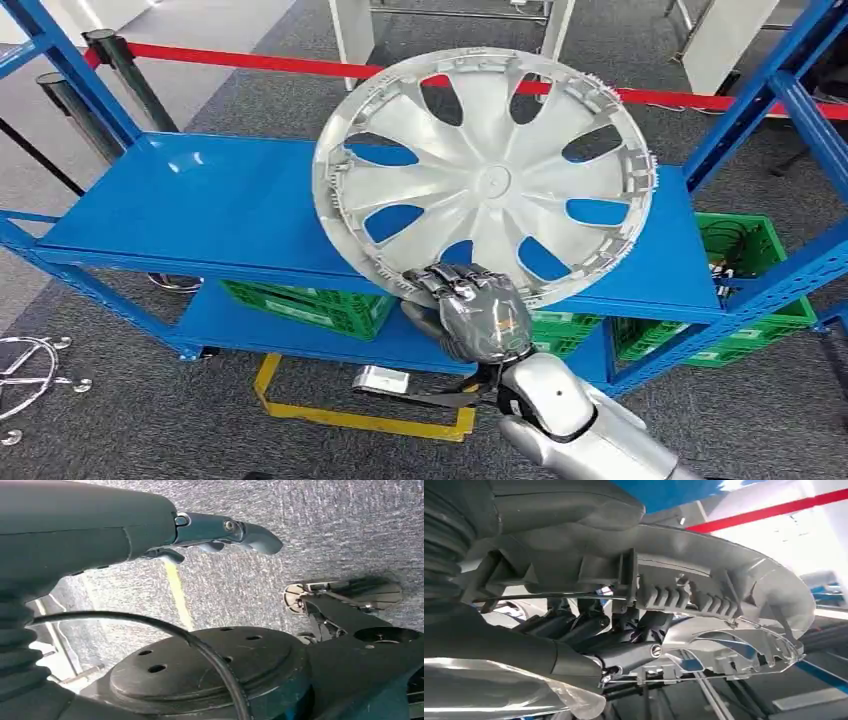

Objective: Take the parts from the cabinet and place them on the table.

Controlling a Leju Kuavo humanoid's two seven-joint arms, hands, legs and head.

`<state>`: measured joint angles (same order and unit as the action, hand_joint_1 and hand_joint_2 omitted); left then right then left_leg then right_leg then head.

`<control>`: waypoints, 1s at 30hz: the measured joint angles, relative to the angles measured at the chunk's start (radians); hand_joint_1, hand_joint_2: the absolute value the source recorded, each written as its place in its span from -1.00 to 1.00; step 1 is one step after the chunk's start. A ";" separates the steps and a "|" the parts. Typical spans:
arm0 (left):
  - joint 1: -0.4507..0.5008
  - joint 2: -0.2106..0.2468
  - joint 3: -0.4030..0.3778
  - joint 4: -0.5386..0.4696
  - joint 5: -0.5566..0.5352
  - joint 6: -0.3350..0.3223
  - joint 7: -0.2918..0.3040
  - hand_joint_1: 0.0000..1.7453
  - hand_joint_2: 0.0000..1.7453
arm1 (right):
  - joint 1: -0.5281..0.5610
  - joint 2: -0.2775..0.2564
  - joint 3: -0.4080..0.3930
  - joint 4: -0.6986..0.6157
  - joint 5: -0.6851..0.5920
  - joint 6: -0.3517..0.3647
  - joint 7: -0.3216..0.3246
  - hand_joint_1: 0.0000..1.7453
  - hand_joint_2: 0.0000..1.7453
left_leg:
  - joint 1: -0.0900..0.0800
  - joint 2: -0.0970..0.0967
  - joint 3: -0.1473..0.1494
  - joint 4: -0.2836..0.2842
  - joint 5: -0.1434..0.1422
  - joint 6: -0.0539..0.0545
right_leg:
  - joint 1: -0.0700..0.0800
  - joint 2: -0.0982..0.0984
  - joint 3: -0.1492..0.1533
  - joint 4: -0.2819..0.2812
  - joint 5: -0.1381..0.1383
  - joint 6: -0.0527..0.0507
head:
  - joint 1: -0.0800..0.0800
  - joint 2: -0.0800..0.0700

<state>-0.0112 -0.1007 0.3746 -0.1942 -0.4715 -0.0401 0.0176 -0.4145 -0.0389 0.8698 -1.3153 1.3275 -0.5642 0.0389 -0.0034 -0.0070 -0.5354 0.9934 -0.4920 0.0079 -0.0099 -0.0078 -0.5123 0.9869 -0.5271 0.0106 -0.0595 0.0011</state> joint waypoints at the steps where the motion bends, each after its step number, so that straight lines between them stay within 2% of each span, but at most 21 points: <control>1: 0.000 0.000 0.000 0.000 -0.001 0.000 0.000 -1.00 1.00 | 0.000 0.000 0.004 -0.006 0.004 -0.001 0.000 1.00 1.00 | 0.000 0.000 0.000 0.000 0.000 0.000 | 0.000 0.000 0.000 0.000 0.000 0.000 | 0.000 0.000; 10: -0.009 0.003 -0.003 0.000 -0.022 0.000 -0.012 -1.00 1.00 | -0.001 -0.001 0.029 -0.045 0.037 -0.017 0.013 1.00 1.00 | 0.000 0.000 0.000 0.000 0.000 0.000 | 0.000 0.000 0.000 0.000 0.000 0.000 | 0.000 0.000; 30: -0.012 0.003 -0.003 0.000 -0.035 0.002 -0.018 -1.00 1.00 | -0.002 -0.013 0.050 -0.047 0.073 -0.037 0.012 1.00 1.00 | 0.000 0.000 0.000 0.000 0.000 0.000 | 0.000 0.000 0.000 0.000 0.000 0.000 | 0.000 0.000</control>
<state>-0.0237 -0.0973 0.3716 -0.1942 -0.5066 -0.0381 -0.0004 -0.4161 -0.0523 0.9197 -1.3619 1.4008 -0.6016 0.0507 -0.0034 -0.0070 -0.5353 0.9934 -0.4920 0.0079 -0.0099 -0.0079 -0.5120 0.9869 -0.5271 0.0106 -0.0595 0.0008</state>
